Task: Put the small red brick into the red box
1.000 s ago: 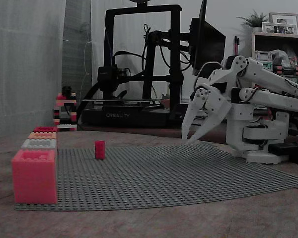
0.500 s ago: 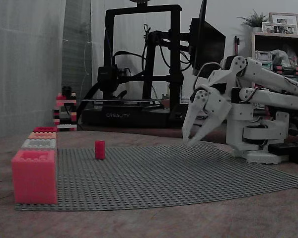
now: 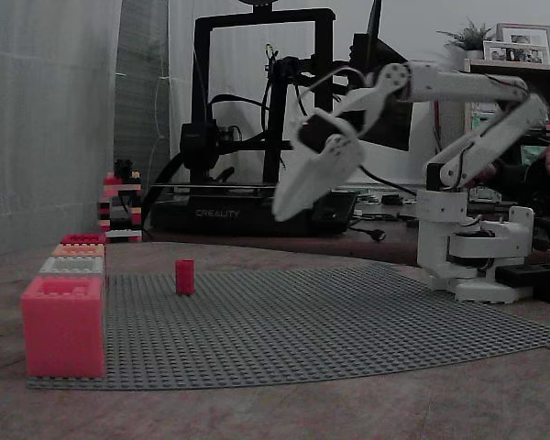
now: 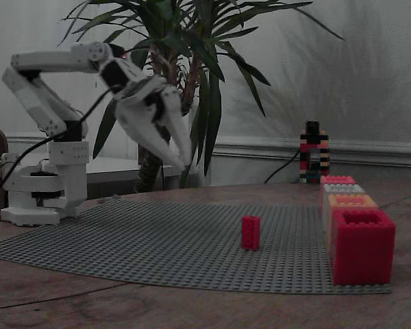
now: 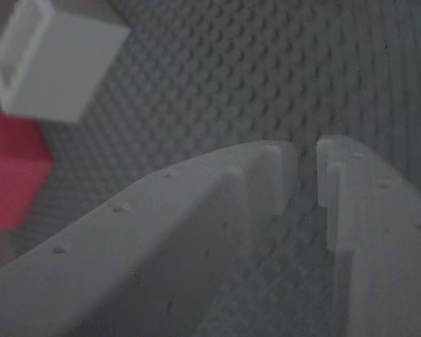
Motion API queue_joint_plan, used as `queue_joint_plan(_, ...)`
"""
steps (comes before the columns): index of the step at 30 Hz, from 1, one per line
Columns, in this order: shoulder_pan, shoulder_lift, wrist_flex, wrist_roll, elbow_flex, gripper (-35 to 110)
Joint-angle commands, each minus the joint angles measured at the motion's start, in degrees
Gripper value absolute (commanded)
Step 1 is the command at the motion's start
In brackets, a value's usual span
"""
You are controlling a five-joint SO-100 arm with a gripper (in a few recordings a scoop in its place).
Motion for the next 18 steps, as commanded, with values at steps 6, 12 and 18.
queue_joint_plan(6, 5.45, -15.64, -17.93, -19.42, -6.42, 14)
queue_joint_plan(12, 8.0, -22.76, -27.51, -21.62, -6.42, 23)
queue_joint_plan(18, 8.17, -27.07, -30.85, -20.04, -6.5, 26)
